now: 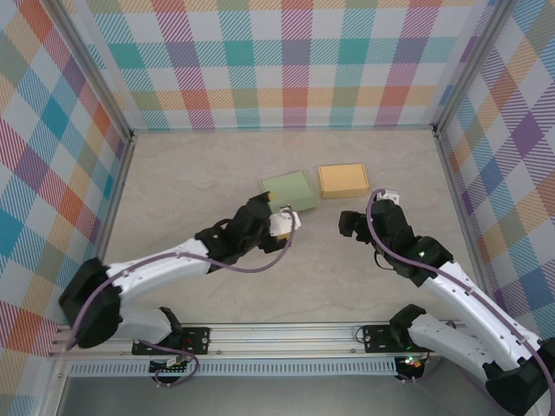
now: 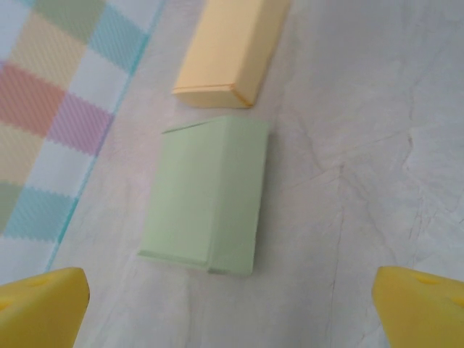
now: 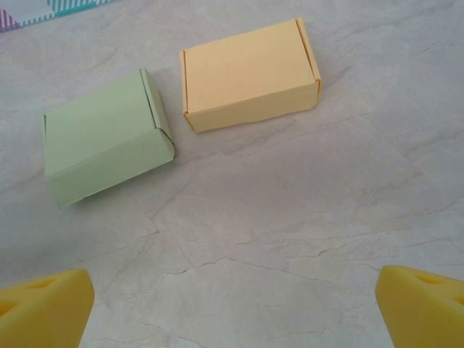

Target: Fold the paper box

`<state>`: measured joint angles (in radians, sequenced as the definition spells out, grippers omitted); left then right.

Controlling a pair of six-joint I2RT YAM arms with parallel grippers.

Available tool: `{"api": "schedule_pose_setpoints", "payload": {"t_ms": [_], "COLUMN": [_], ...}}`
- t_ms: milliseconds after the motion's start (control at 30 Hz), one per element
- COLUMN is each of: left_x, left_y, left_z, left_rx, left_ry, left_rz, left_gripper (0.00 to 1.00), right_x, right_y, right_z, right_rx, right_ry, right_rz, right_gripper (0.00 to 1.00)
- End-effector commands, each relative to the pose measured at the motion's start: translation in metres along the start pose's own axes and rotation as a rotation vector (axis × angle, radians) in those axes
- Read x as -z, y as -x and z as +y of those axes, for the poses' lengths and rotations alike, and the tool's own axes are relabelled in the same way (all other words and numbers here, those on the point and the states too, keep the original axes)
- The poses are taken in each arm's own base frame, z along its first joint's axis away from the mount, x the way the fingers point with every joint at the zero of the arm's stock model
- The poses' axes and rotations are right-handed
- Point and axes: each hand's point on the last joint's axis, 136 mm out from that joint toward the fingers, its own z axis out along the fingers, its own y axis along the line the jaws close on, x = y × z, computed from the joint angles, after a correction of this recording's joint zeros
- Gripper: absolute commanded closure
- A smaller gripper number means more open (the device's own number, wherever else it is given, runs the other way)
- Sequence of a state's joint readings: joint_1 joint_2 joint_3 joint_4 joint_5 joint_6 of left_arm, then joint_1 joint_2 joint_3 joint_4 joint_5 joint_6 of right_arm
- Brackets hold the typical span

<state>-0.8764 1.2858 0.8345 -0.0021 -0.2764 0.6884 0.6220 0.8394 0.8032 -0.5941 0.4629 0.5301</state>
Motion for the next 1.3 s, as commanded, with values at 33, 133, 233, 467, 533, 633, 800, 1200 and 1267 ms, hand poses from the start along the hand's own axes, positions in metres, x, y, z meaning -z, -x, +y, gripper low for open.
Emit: {"api": "schedule_pose_setpoints", "payload": {"t_ms": [33,133,233,467,533,633,800,1200,1267], "left_x": [0.025,0.019,-0.005,-0.077,-0.099,-0.131,-0.176,-0.234,-0.236], "left_y": [-0.014,-0.028,-0.048,-0.069,-0.082,-0.101,-0.104,-0.138,-0.138], "left_z": [0.044,0.052,0.070,0.098,0.120,0.140,0.137,0.100,0.097], "left_rx": [0.263,0.199,0.242,0.308,0.421,0.668,0.956,1.184,1.195], "left_ry": [0.126,0.131,0.083,-0.088,-0.088,-0.142,-0.235,-0.325,-0.344], "left_rz": [-0.006,0.010,0.046,0.099,0.163,0.268,0.344,0.505,0.504], "left_gripper": [0.00,0.00,0.00,0.00,0.00,0.05,0.28,0.68,0.69], "right_x": [-0.001,-0.001,-0.002,-0.014,-0.026,-0.049,-0.094,-0.173,-0.183], "right_y": [0.007,0.008,0.008,0.005,0.001,-0.005,-0.020,-0.043,-0.048], "right_z": [-0.003,-0.001,0.001,0.023,0.036,0.059,0.094,0.143,0.149], "right_rx": [0.046,0.043,0.041,0.074,0.067,0.048,-0.007,0.035,0.046], "right_ry": [-0.012,-0.003,0.004,0.080,0.127,0.196,0.276,0.251,0.249], "right_rz": [-0.050,-0.051,-0.048,0.053,0.090,0.145,0.243,0.294,0.305], "right_gripper": [0.01,0.00,0.00,0.07,0.27,0.42,0.52,0.67,0.68]}}
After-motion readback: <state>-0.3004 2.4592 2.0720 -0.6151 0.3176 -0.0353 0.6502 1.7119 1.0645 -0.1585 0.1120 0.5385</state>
